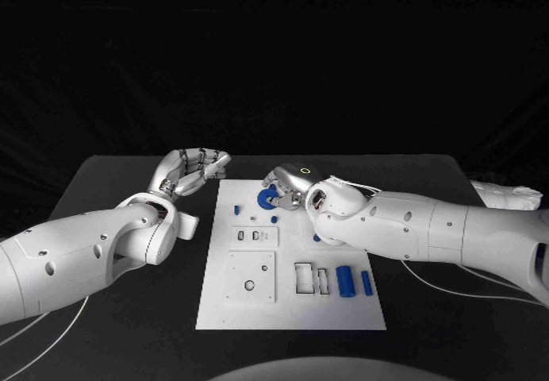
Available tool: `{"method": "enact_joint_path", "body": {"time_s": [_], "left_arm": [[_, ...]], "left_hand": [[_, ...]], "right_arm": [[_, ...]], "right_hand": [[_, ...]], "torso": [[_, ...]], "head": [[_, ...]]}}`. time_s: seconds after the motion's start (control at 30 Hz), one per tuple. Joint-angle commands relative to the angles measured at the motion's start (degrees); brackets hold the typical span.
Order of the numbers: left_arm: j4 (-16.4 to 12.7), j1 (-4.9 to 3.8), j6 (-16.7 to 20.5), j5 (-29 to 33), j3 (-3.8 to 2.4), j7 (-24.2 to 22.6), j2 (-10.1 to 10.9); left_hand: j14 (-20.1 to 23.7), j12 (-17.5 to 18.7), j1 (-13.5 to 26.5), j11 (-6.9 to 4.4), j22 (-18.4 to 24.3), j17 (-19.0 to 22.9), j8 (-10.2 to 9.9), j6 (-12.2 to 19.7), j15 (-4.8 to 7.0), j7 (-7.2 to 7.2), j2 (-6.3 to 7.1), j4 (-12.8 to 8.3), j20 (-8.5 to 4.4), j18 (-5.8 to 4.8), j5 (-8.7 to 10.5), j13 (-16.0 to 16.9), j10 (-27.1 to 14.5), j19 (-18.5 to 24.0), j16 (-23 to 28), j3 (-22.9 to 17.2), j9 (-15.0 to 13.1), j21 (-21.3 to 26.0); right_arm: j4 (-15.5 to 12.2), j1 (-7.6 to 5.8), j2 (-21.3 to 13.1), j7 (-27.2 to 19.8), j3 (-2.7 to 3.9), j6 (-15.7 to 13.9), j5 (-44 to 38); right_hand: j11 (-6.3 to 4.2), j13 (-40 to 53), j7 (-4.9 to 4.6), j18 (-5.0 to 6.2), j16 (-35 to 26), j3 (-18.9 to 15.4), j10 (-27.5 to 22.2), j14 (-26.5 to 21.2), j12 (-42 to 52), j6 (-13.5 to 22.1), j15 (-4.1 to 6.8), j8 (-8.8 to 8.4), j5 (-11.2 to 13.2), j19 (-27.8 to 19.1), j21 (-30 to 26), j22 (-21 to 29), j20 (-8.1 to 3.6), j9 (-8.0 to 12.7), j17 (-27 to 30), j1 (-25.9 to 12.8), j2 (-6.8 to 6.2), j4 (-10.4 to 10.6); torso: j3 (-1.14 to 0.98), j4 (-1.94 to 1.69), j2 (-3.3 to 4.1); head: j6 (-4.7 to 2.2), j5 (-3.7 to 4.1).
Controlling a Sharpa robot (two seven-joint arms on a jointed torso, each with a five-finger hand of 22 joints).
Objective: Assemble the parts on the task board
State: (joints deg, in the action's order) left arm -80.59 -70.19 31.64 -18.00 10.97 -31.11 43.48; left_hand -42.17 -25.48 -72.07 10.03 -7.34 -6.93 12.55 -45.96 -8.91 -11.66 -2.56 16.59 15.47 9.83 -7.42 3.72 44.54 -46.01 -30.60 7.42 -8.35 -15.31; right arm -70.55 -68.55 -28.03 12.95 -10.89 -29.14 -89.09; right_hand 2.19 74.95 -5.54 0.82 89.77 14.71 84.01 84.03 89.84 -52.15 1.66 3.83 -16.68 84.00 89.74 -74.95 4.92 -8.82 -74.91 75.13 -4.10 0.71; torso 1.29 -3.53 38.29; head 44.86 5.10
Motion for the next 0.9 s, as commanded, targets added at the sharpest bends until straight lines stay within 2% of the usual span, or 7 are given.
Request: {"method": "enact_joint_path", "body": {"time_s": [0.03, 0.47, 0.77, 0.9], "left_arm": [[-0.06, -0.07, -0.33, -0.25, -0.03, -0.45, -0.13], [0.05, -0.07, -0.39, -0.25, -0.03, -0.39, -0.26], [0.10, -0.07, -0.30, -0.25, -0.03, -0.33, -0.26], [0.13, -0.07, -0.28, -0.25, -0.03, -0.34, -0.29]], "left_hand": [[0.38, 0.19, -0.42, 0.00, 0.06, -0.06, 0.35, 0.09, -0.07, -0.73, -0.38, 0.09, 0.15, 0.64, -0.18, -0.01, 0.46, 0.00, 0.27, 0.33, -0.09, 0.28], [0.38, 0.20, -0.52, 0.00, 0.10, -0.11, 0.37, 0.10, -0.07, -0.73, -0.45, 0.09, 0.16, 0.65, -0.22, -0.01, 0.48, 0.01, 0.27, 0.41, -0.12, 0.32], [0.38, 0.20, -0.52, 0.00, 0.10, -0.11, 0.37, 0.10, -0.07, -0.73, -0.45, 0.09, 0.16, 0.65, -0.22, -0.01, 0.48, 0.01, 0.27, 0.41, -0.12, 0.32], [0.38, 0.20, -0.52, 0.00, 0.10, -0.11, 0.37, 0.10, -0.07, -0.73, -0.45, 0.09, 0.16, 0.65, -0.22, -0.01, 0.48, 0.01, 0.27, 0.41, -0.12, 0.32]], "right_arm": [[0.34, 0.02, 0.19, 0.24, -0.01, 3.27, -0.28], [1.44, 0.00, 0.97, 2.22, -0.01, 7.01, -0.43], [1.50, -0.01, 1.14, 2.81, 0.00, 7.96, -0.54], [1.55, -0.02, 1.18, 2.99, 0.00, 8.09, -0.59]], "right_hand": [[-0.66, 15.05, -0.01, -0.82, 0.23, -0.25, 5.99, 5.97, 0.16, 0.81, 0.61, -0.30, 0.51, 6.00, 0.26, -15.05, -0.59, 0.12, -15.09, -0.16, -0.39, -0.07], [-0.80, 15.05, -0.01, -0.82, 0.23, -0.46, 5.99, 5.97, 0.16, 1.68, 0.75, -0.17, 1.29, 6.00, 0.26, -15.05, -0.75, 0.23, -15.09, -0.33, -0.25, 0.04], [-1.64, 15.05, 1.03, -0.82, 0.23, -0.41, 5.99, 5.97, 0.16, -1.17, 1.34, 1.05, 2.12, 6.00, 0.26, -15.05, -1.26, -0.38, -15.09, -0.14, 0.43, 0.09], [-1.77, 15.05, 1.13, -0.82, 0.23, -0.32, 5.99, 5.97, 0.16, -1.94, 1.49, 1.30, 2.15, 6.00, 0.26, -15.05, -1.41, -0.52, -15.09, -0.10, 0.74, 0.15]], "torso": [[0.01, 0.03, 0.02], [-0.03, -0.02, 0.02], [0.00, 0.01, 0.00], [-0.02, -0.01, 0.02]], "head": [[0.09, 0.00], [0.02, -0.01], [0.04, -0.02], [0.08, -0.06]]}}
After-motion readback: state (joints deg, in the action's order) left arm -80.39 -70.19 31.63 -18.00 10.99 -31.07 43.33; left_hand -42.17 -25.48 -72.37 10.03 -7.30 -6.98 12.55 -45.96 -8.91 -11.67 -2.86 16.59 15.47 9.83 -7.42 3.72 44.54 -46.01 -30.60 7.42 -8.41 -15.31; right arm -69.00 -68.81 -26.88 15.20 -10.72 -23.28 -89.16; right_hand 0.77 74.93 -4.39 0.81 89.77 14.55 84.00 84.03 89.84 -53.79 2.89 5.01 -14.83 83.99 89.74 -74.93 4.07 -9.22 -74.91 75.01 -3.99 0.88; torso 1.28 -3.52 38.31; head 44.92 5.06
